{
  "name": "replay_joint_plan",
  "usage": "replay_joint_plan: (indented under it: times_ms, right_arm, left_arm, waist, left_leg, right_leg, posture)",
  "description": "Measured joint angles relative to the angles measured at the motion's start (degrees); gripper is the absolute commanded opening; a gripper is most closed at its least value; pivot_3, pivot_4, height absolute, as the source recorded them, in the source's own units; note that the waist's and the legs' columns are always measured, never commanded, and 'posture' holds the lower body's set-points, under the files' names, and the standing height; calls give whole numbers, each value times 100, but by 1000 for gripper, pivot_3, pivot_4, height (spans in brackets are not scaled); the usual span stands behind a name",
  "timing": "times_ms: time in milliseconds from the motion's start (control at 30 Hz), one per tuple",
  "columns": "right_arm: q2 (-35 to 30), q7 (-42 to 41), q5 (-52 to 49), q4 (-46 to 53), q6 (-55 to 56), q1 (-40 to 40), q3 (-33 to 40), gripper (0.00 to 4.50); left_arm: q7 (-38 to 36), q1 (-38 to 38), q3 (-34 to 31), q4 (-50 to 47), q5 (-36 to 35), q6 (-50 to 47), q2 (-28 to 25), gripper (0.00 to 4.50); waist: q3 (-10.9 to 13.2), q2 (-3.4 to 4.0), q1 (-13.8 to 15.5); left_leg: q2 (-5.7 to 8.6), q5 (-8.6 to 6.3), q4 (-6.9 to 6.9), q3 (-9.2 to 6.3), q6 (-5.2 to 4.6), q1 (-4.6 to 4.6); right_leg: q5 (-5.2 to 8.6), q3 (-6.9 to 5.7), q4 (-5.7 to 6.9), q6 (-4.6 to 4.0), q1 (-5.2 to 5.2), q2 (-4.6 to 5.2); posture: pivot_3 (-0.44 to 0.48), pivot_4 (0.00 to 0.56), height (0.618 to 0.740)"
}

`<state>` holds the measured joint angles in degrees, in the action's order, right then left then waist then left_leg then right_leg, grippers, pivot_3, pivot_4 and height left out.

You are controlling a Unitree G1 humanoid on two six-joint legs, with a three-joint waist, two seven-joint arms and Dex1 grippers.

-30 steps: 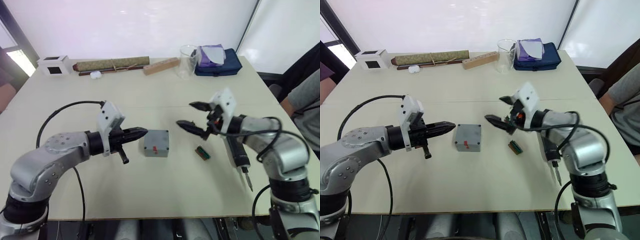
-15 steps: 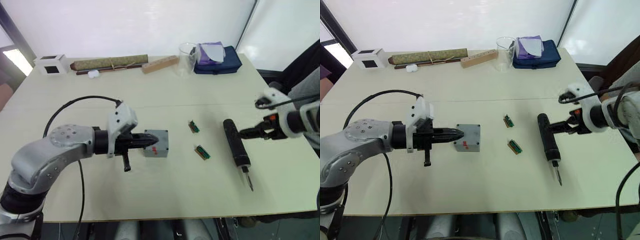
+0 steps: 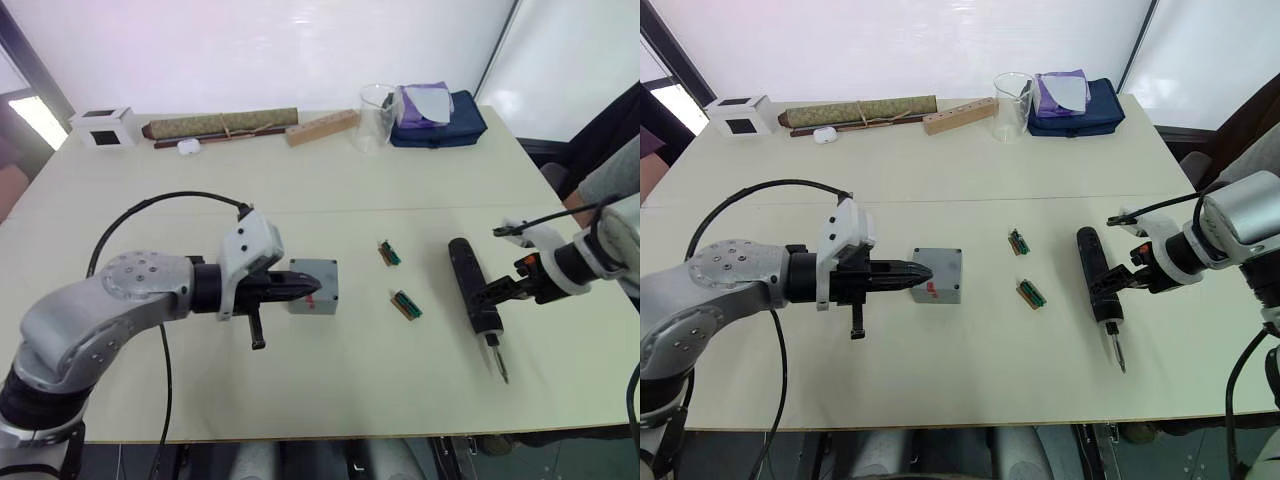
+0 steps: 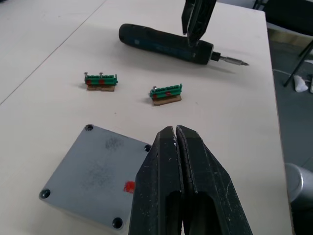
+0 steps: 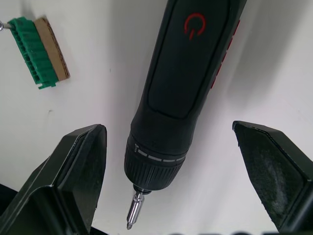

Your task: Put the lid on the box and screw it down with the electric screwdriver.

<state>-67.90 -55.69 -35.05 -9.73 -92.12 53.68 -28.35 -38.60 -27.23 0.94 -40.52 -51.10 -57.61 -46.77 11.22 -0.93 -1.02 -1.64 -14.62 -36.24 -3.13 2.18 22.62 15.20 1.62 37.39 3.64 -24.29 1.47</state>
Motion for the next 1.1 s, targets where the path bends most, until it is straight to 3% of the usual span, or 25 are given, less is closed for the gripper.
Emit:
replay_joint_plan:
  times_ms: [300,600,967,1100]
  right_arm:
    - [396,-81,357,-112,188,-60,-471,4457]
    - [535,-409,903,-294,547,92,-951,2116]
    - [615,-571,1190,-392,694,0,-871,2115]
    - [1181,-563,1339,-1539,931,482,-667,2111]
  left_arm:
    - [421,67,-71,-113,-277,-117,83,0]
    - [602,233,-119,-125,-333,-115,79,0]
    - [480,395,-182,-62,-231,22,-6,0]
    - [280,479,-221,207,-112,215,-24,0]
  waist:
    - [-10,-20,-25]
    - [-21,-44,-22]
    - [-36,-68,-26]
    - [-24,-54,-168]
  left_leg:
    - [-3,0,-3,-2,0,-11]
    - [-6,0,-29,-10,0,-23]
    - [-7,0,-33,-17,0,-32]
    - [-9,-1,-70,-12,0,-37]
  right_leg:
    - [-1,-1,5,0,8,-6]
    - [-3,-8,5,-2,39,-8]
    - [-4,-16,4,-4,55,-9]
    - [-16,-13,4,-26,68,-10]
  posture:
    - [0,150,740]
    - [0,150,740]
    - [0,150,740]
    - [0,150,740]
